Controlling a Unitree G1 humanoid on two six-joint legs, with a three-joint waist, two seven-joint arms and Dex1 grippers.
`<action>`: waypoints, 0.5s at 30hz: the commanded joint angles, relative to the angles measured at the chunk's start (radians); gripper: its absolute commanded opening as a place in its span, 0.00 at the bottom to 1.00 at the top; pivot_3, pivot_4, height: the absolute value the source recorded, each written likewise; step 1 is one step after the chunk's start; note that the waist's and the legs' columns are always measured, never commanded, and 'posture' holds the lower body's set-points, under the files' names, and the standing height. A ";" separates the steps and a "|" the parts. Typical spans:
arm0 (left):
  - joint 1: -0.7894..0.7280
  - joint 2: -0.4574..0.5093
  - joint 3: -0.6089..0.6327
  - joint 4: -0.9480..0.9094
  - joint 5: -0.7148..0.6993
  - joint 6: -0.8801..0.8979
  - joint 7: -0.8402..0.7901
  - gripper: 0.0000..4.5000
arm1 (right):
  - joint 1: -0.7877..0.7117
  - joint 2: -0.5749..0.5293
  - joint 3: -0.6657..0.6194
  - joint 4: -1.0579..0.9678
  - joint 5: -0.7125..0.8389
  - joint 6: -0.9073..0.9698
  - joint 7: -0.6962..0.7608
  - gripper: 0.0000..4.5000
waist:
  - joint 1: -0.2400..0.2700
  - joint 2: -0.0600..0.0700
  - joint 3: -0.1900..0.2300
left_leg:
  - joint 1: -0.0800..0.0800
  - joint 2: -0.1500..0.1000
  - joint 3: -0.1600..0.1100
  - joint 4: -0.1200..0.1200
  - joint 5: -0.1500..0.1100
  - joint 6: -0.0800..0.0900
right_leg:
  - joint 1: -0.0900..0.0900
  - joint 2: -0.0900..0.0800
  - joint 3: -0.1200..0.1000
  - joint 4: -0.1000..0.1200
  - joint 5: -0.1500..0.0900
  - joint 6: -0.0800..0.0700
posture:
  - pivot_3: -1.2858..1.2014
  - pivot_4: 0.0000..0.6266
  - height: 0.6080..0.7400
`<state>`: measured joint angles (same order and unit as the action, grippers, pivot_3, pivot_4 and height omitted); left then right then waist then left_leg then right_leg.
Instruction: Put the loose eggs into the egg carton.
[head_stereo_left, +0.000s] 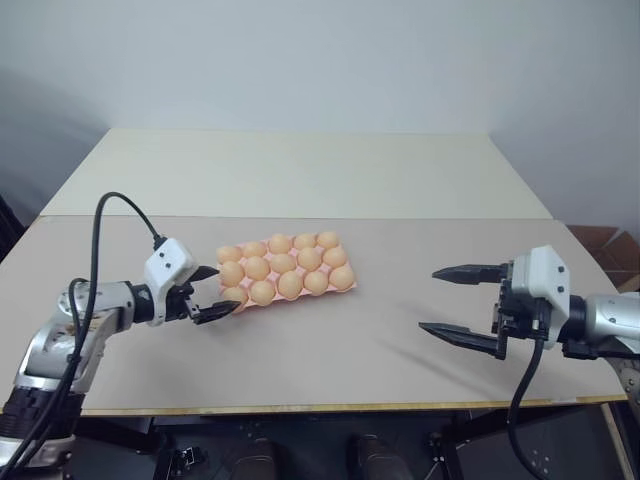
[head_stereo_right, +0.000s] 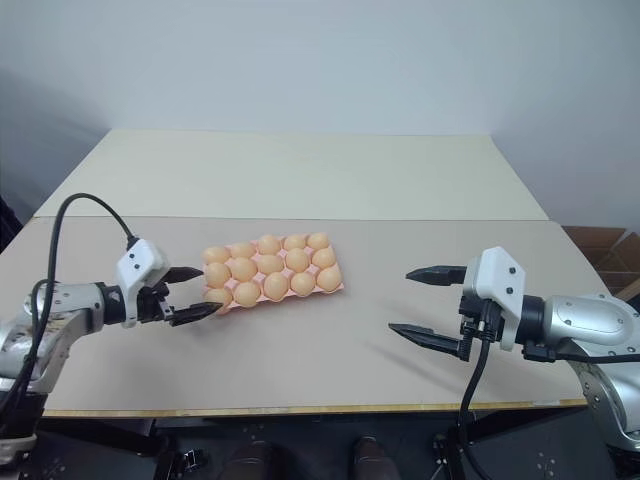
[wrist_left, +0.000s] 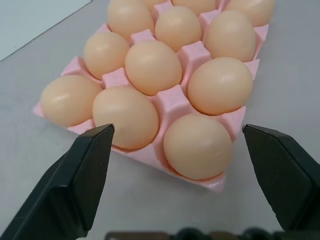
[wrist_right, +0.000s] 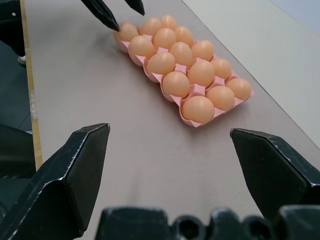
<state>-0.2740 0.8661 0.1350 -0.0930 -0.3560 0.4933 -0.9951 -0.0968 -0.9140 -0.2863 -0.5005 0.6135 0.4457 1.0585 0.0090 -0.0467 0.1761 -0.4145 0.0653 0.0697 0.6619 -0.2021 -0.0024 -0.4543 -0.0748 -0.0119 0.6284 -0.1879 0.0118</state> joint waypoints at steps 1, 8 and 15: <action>0.024 0.043 0.098 -0.031 -0.026 -0.061 -0.031 0.99 | -0.009 0.000 -0.023 -0.004 0.016 -0.016 0.001 1.00 | 0.001 0.000 0.000 | 0.000 0.000 0.000 0.000 0.000 0.000 | 0.000 0.000 0.000 0.000 0.000 0.000 | 0.52 0.24 1.00; 0.214 0.134 0.327 -0.055 -0.111 -0.060 -0.158 0.99 | -0.051 -0.014 -0.004 0.069 0.002 -0.034 0.046 1.00 | -0.002 0.000 0.000 | 0.000 0.001 0.000 0.000 0.000 0.000 | 0.000 0.000 0.000 0.000 -0.003 -0.005 | 0.52 0.24 1.00; 0.448 0.121 0.491 -0.198 -0.198 0.027 -0.207 0.99 | -0.072 -0.021 0.006 0.112 -0.006 -0.044 0.080 1.00 | 0.002 0.000 0.000 | 0.000 0.001 0.001 0.000 0.000 0.000 | -0.001 -0.001 -0.001 0.000 -0.004 -0.006 | 0.52 0.24 1.00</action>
<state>0.1578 0.9909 0.5796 -0.2367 -0.5261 0.5064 -1.2035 -0.1549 -0.9186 -0.2595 -0.3812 0.6070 0.4249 1.1277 0.0109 -0.0464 0.1760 -0.4143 0.0662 0.0705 0.6619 -0.2023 -0.0026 -0.4551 -0.0759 -0.0125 0.6280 -0.1916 0.0058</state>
